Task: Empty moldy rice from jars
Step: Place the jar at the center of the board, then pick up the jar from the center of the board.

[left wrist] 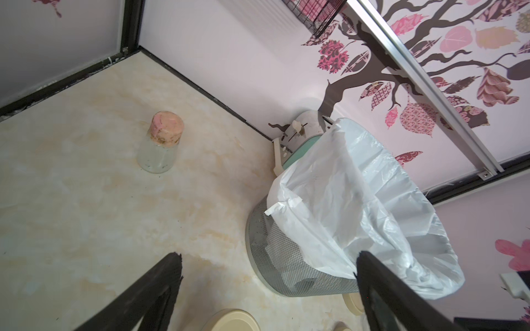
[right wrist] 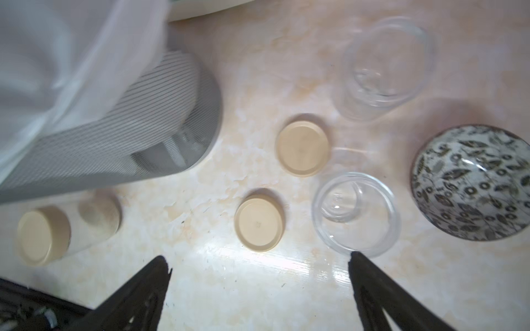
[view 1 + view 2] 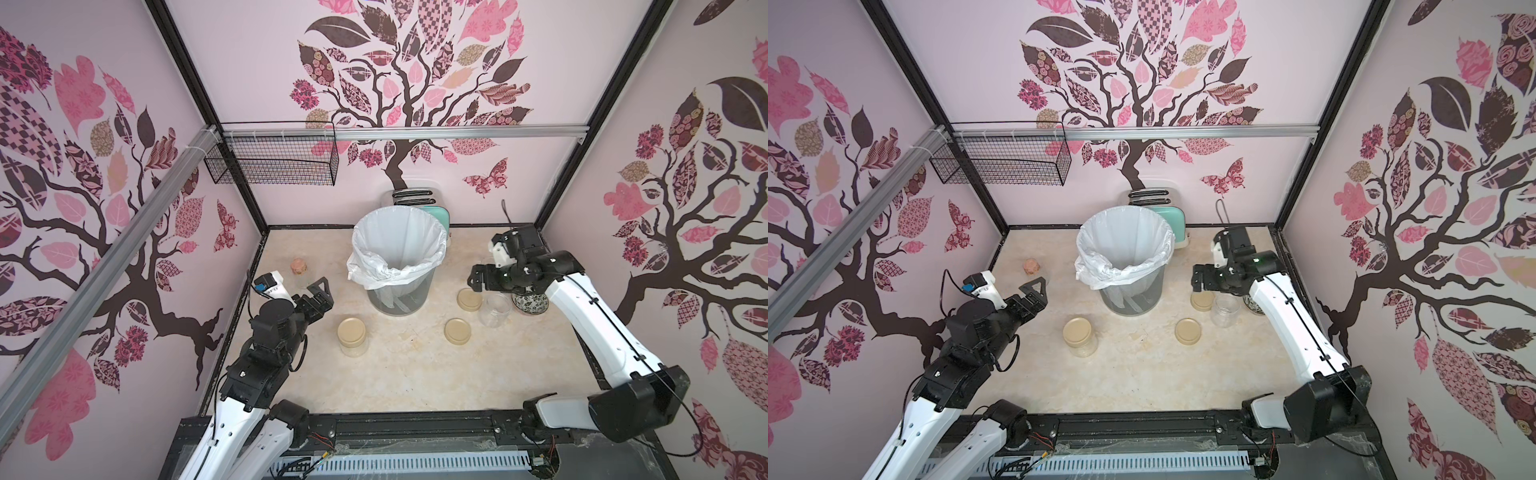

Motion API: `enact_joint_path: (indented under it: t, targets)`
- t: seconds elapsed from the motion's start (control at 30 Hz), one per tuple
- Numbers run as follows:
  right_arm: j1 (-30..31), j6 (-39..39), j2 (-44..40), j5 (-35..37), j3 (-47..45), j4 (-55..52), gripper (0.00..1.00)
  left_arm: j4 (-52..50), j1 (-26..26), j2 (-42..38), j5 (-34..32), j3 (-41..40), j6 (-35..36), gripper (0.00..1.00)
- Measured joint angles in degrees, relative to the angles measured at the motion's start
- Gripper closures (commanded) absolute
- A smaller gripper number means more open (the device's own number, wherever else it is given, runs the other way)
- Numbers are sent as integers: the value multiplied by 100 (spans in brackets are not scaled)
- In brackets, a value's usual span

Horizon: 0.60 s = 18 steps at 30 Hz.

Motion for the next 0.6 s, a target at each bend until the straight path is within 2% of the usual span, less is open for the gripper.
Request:
enact_joint_path:
  t: [0.13,0.27,0.43,0.6]
  targets:
    - [1532,-249,-195,-70,-57,555,0,-258,15,-391,-247,-326,-391,2]
    - [2527,-496,-136,-175,-315,1316,0,-546,35,-741,-382,-457,-697,2]
    - [3263,-726,413,-404,-507,2151,1,-841,44,-986,-490,-549,-964,2]
    - [3578,-925,1137,-542,-507,2900,0,-1023,44,-1158,-525,-680,-1163,2]
